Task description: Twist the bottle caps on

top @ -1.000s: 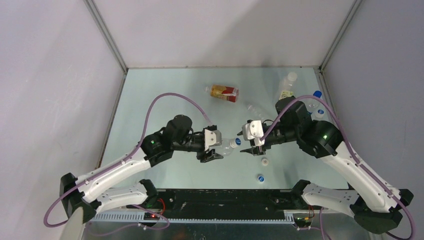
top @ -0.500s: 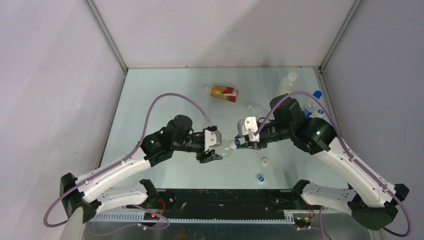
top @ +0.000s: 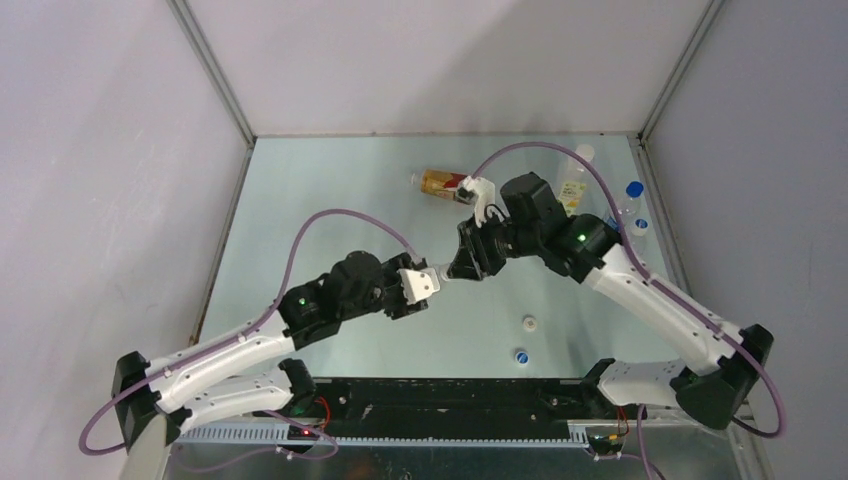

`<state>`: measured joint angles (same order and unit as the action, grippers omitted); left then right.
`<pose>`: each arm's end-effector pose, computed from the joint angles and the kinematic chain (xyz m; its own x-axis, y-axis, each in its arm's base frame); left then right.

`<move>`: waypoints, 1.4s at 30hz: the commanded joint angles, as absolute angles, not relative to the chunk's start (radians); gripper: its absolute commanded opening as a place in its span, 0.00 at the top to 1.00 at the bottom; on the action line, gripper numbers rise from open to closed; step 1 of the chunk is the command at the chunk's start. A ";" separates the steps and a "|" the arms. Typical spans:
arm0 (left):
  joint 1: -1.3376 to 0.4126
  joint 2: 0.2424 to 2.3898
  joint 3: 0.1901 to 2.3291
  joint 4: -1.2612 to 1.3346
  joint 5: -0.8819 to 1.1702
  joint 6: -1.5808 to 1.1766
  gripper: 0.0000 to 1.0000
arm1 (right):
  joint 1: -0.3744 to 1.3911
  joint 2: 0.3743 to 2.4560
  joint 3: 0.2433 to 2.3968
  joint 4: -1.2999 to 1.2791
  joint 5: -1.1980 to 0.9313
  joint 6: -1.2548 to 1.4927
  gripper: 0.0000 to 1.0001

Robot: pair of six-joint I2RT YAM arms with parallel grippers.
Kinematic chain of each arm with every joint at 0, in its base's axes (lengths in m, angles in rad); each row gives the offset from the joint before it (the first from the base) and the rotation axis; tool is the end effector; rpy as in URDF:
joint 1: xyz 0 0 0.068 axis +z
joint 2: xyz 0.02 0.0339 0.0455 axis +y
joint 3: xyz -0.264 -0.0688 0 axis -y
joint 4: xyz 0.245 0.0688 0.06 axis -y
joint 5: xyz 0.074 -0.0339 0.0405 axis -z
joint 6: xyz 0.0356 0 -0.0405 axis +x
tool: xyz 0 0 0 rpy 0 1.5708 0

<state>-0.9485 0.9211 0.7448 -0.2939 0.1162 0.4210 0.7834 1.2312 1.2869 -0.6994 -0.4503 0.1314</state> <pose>0.1188 -0.1726 0.2903 0.1134 0.5383 -0.8351 0.8995 0.3013 0.3164 0.1720 0.1932 0.3723 -0.5371 -0.3685 -0.7588 -0.8187 0.4443 0.3638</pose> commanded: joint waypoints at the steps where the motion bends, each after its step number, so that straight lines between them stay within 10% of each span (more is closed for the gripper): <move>1: -1.054 0.851 0.713 -0.027 -0.203 0.581 1.00 | 0.740 1.293 1.255 -0.654 -0.386 0.750 0.92; 14: -1.130 0.830 0.627 0.014 -0.353 0.577 1.00 | 0.719 1.121 1.155 -0.403 -0.326 0.790 0.43; 30: -0.954 0.902 0.821 -0.329 0.285 0.442 1.00 | 0.714 0.810 1.122 -0.512 -0.653 -0.248 0.39; 36: -0.950 0.958 0.888 -0.405 0.367 0.449 1.00 | 0.764 0.805 1.124 -0.662 -0.628 -0.538 0.25; 39: -0.950 0.975 0.913 -0.417 0.389 0.455 1.00 | 0.784 0.809 1.124 -0.680 -0.597 -0.600 0.02; 42: -0.950 0.991 0.926 -0.424 0.404 0.458 1.00 | 0.792 0.827 1.124 -0.695 -0.626 -0.639 0.03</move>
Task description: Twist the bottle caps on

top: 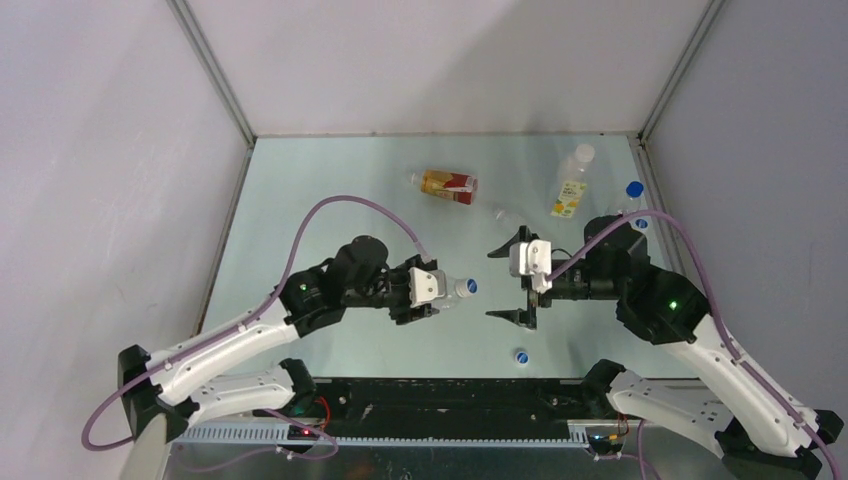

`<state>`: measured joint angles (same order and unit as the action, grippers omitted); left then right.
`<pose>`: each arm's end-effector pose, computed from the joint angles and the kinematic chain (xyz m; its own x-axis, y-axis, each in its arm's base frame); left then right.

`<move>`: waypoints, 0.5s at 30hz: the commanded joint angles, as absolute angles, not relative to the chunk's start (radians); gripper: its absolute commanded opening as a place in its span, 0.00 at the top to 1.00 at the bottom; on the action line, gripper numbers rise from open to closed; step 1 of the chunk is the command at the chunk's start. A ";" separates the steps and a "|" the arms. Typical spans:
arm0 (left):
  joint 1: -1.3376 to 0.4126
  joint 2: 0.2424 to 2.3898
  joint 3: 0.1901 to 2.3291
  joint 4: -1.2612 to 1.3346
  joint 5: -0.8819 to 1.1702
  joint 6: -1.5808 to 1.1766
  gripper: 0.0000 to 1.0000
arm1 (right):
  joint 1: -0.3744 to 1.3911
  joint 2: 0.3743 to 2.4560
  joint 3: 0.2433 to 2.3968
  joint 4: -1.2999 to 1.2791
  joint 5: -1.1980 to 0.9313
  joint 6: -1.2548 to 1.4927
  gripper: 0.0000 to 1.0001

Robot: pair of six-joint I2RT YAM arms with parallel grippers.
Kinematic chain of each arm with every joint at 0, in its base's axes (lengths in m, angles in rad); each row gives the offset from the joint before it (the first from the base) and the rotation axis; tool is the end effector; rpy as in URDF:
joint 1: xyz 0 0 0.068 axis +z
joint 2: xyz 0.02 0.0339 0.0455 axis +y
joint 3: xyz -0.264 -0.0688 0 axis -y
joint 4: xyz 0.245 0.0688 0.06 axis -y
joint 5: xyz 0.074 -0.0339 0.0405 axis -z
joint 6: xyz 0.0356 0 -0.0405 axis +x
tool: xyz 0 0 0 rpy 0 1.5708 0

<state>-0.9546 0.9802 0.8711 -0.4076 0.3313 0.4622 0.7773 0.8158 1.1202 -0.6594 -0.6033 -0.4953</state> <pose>0.1158 -0.1835 0.3126 0.1614 0.5016 -0.8499 0.9643 0.1028 0.2439 0.0940 0.1208 0.4005 0.2367 -0.3161 -0.9187 -0.9595 0.0723 -0.2721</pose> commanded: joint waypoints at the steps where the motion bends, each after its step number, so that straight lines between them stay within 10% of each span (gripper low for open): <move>1: -0.950 0.996 0.932 -0.424 0.407 0.458 1.00 | 0.799 0.831 1.123 -0.703 -0.636 -0.651 0.07; 15: -0.950 1.015 0.957 -0.438 0.435 0.483 1.00 | 0.850 0.917 1.124 -0.681 -0.629 -0.670 0.45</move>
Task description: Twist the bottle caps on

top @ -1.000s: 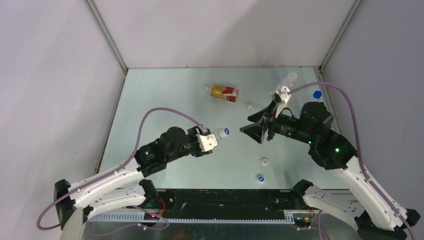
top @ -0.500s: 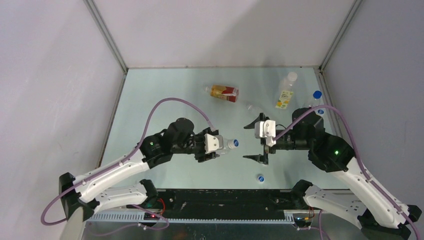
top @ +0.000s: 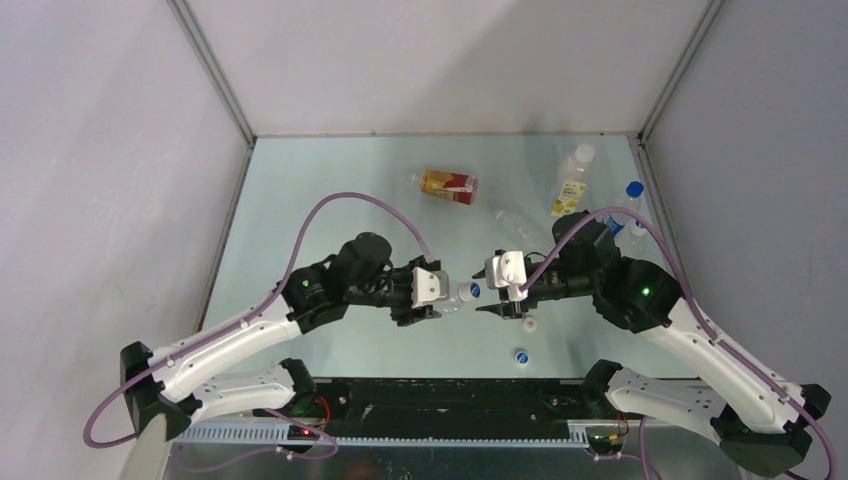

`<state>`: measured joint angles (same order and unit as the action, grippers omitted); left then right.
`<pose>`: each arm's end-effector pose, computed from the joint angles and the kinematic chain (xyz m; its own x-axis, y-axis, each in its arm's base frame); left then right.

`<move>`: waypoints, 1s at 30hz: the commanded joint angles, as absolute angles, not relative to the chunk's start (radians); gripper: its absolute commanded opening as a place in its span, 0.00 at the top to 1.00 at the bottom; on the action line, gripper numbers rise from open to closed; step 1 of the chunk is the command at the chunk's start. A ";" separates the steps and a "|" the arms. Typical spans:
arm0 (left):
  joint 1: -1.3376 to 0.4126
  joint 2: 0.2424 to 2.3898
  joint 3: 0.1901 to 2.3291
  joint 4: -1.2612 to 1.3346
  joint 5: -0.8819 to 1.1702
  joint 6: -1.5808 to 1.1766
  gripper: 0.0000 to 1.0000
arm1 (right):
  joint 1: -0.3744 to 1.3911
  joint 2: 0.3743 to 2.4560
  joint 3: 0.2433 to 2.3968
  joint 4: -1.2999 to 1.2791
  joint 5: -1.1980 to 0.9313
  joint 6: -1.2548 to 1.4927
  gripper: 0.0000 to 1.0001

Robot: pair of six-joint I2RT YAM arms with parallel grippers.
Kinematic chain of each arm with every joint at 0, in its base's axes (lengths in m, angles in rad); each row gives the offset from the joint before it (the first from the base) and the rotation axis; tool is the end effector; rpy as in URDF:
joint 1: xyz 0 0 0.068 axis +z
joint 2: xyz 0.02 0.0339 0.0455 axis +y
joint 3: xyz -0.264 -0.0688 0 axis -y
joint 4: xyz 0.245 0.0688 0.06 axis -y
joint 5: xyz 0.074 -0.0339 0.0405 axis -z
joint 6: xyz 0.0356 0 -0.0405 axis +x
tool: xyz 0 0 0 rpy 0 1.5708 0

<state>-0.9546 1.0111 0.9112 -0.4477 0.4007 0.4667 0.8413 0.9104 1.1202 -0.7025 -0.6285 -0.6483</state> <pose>0.1163 -0.1882 0.3169 0.1560 0.4966 -0.8538 0.9783 0.0414 0.2028 0.1015 0.1450 0.3831 0.3213 -0.3735 -0.8702 -0.9463 -0.0910 -0.3103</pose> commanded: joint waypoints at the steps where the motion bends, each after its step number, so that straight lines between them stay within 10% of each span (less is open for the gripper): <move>1: -0.950 1.016 0.960 -0.438 0.436 0.484 1.00 | 0.851 0.919 1.123 -0.678 -0.627 -0.670 0.46; 11: -0.951 1.016 0.967 -0.435 0.443 0.489 1.00 | 0.865 0.947 1.124 -0.668 -0.618 -0.659 0.52; 19: -0.951 1.008 0.956 -0.393 0.369 0.461 1.00 | 0.867 0.973 1.124 -0.629 -0.595 -0.541 0.83; 30: -1.104 0.901 0.790 -0.078 -0.255 0.549 1.00 | 0.788 1.105 1.122 -0.472 -0.368 0.539 1.00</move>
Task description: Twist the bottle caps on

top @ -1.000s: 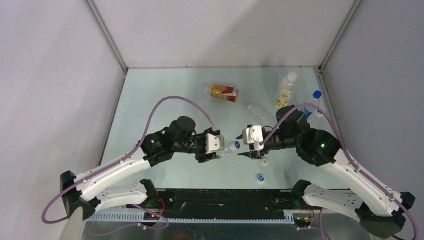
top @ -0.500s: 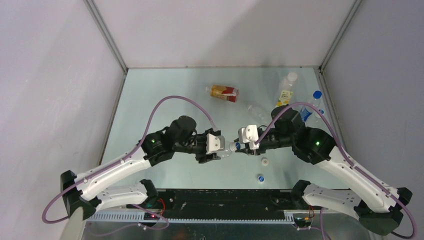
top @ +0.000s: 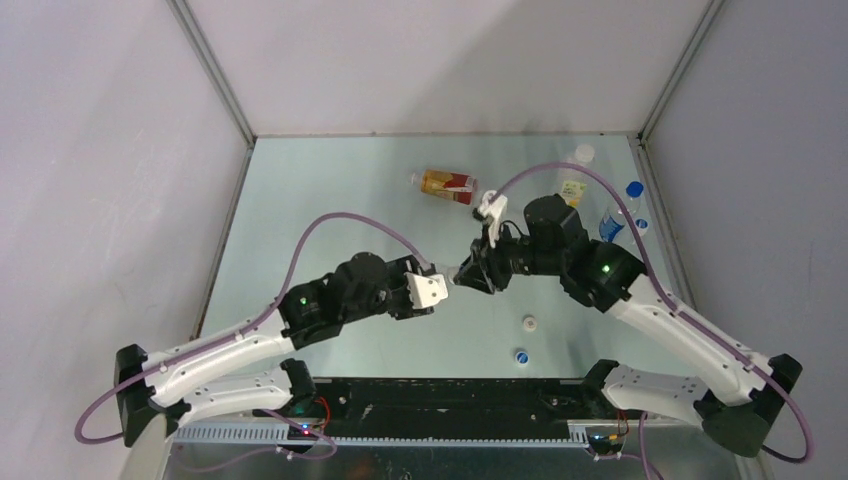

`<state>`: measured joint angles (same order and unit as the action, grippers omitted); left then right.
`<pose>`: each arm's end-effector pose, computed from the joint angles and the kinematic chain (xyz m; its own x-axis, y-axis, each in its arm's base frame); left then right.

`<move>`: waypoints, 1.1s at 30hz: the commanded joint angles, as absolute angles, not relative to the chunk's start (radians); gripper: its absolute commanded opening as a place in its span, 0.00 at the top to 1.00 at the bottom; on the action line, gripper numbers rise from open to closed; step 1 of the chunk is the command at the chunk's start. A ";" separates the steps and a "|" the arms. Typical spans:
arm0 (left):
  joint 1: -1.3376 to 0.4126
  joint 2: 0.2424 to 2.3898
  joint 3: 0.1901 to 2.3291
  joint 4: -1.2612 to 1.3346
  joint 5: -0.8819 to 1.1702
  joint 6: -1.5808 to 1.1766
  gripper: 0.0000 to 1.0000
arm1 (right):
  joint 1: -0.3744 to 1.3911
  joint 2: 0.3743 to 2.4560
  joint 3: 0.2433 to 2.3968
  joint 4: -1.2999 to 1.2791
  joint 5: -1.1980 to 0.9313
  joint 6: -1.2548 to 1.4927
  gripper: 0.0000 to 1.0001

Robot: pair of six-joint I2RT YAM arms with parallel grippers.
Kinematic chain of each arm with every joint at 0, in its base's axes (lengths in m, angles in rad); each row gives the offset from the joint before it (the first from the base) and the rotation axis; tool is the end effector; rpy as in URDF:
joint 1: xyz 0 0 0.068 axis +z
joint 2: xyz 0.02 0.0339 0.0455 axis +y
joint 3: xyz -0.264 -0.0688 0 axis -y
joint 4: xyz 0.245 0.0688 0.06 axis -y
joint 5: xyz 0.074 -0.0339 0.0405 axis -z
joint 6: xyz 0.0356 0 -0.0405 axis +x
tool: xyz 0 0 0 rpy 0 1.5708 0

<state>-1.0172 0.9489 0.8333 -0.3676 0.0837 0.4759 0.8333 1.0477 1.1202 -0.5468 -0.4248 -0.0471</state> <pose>0.1097 -0.1831 0.3085 0.1890 0.5625 -0.8049 0.9000 0.2287 0.3712 0.1390 0.1748 0.3712 -0.2634 -0.3537 -0.8975 -0.9344 0.3250 0.1461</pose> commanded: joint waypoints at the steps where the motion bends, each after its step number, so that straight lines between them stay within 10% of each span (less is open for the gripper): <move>1: -1.122 0.899 0.762 -0.029 -0.296 0.592 1.00 | 0.767 1.112 1.113 -0.460 -0.390 0.613 1.00; 8: -1.241 0.934 0.701 0.112 -0.540 0.738 1.00 | 0.747 1.124 1.068 -0.346 -0.355 1.062 0.95; 12: -1.236 0.928 0.683 0.079 -0.513 0.732 1.00 | 0.746 1.097 1.068 -0.308 -0.361 0.974 0.73; 19: -1.135 0.913 0.745 -0.157 -0.276 0.594 1.00 | 0.742 0.984 1.067 -0.346 -0.378 0.341 0.27; 33: -0.988 0.959 0.935 -0.478 0.355 0.531 1.00 | 0.855 0.855 1.063 -0.654 -0.591 -0.711 0.20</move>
<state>-0.9993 0.9348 0.8764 -0.4057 0.1707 0.5491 0.8082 0.8471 1.0576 -0.5495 -0.5961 -0.4152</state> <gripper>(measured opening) 0.609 0.816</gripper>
